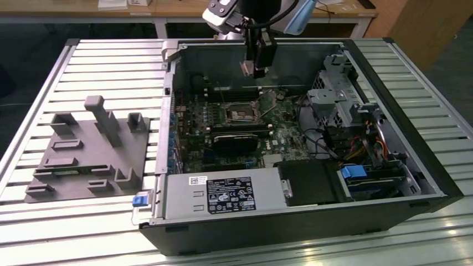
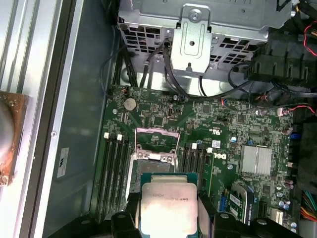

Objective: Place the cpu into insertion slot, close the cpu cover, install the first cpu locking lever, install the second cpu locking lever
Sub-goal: 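Place the cpu into insertion slot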

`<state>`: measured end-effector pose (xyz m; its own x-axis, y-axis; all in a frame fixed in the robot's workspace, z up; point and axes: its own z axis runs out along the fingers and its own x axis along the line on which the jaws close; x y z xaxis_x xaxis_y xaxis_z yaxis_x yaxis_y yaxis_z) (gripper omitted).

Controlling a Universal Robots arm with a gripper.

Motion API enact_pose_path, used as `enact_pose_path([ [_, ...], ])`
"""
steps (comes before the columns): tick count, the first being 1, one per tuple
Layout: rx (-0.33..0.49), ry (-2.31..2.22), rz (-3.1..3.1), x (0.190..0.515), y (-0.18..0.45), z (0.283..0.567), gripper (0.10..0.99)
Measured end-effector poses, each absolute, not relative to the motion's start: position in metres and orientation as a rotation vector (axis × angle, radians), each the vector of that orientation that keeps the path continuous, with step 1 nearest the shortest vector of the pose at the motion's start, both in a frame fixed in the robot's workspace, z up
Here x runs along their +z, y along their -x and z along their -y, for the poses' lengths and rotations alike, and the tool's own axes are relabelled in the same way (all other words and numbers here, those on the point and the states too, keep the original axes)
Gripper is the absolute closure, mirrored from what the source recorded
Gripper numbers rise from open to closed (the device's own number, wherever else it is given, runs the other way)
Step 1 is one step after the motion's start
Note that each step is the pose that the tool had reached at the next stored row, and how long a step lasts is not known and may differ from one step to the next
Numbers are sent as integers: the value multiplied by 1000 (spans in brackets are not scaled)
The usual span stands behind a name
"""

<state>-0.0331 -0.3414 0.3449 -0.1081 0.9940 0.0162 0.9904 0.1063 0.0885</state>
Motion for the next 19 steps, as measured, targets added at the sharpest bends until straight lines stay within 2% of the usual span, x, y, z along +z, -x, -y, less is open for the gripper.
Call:
enact_pose_path([
  [19, 116, -2129, -2240, 336, 33, 341, 541],
])
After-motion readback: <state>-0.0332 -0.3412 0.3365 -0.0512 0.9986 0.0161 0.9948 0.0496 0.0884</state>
